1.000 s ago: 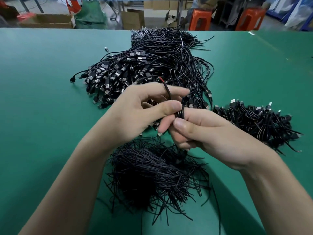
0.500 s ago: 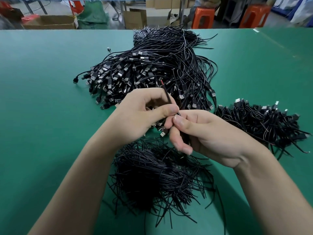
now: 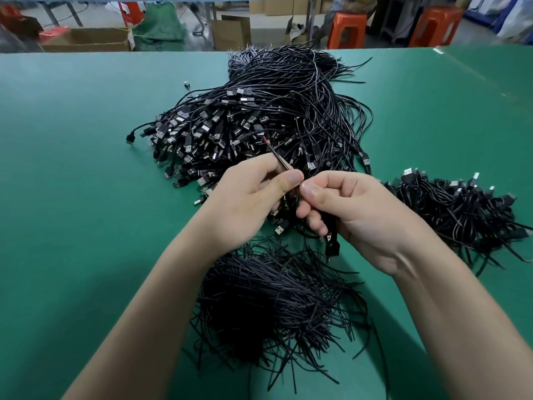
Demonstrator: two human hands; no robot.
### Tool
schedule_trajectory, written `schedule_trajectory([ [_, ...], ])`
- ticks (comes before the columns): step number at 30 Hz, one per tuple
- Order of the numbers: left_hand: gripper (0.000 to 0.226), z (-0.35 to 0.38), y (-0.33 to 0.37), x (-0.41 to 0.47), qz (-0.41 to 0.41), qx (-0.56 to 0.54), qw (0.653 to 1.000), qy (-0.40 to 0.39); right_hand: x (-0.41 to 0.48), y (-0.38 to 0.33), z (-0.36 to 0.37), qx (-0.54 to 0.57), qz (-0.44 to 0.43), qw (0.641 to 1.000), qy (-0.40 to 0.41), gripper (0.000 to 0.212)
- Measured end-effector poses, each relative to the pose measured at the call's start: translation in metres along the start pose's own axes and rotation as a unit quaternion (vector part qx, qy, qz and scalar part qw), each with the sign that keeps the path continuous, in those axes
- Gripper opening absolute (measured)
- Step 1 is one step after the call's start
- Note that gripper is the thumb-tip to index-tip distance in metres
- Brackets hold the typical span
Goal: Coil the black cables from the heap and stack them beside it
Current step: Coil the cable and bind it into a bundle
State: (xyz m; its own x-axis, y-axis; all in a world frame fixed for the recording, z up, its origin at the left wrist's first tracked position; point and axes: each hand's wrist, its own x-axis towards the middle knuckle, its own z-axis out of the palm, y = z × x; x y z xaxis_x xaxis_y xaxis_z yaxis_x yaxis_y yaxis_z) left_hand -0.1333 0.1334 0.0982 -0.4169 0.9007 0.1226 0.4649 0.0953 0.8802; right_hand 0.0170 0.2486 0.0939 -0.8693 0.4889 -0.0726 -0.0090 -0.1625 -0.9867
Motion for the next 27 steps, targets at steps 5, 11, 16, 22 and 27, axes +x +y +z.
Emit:
schedule_trajectory([
  [5,0.025,0.001,-0.001,0.002,0.014,-0.014,0.999,0.046,0.002,0.005,0.005,-0.084,-0.055,0.992,0.076,0.011],
  [11,0.027,-0.002,-0.006,0.005,0.007,-0.036,0.995,0.091,0.000,0.012,0.024,-0.326,-0.101,0.933,0.116,0.021],
  [16,0.029,-0.006,-0.006,0.005,-0.013,-0.041,0.993,0.110,0.000,0.025,0.031,-0.343,-0.060,0.936,0.056,0.035],
  [22,0.028,-0.003,-0.004,0.004,-0.049,-0.039,0.993,0.096,0.006,0.028,0.029,-0.466,-0.059,0.881,0.064,0.032],
  [27,0.025,-0.004,0.002,0.003,-0.059,-0.044,0.992,0.103,0.005,0.025,0.028,-0.493,-0.057,0.867,0.050,0.034],
])
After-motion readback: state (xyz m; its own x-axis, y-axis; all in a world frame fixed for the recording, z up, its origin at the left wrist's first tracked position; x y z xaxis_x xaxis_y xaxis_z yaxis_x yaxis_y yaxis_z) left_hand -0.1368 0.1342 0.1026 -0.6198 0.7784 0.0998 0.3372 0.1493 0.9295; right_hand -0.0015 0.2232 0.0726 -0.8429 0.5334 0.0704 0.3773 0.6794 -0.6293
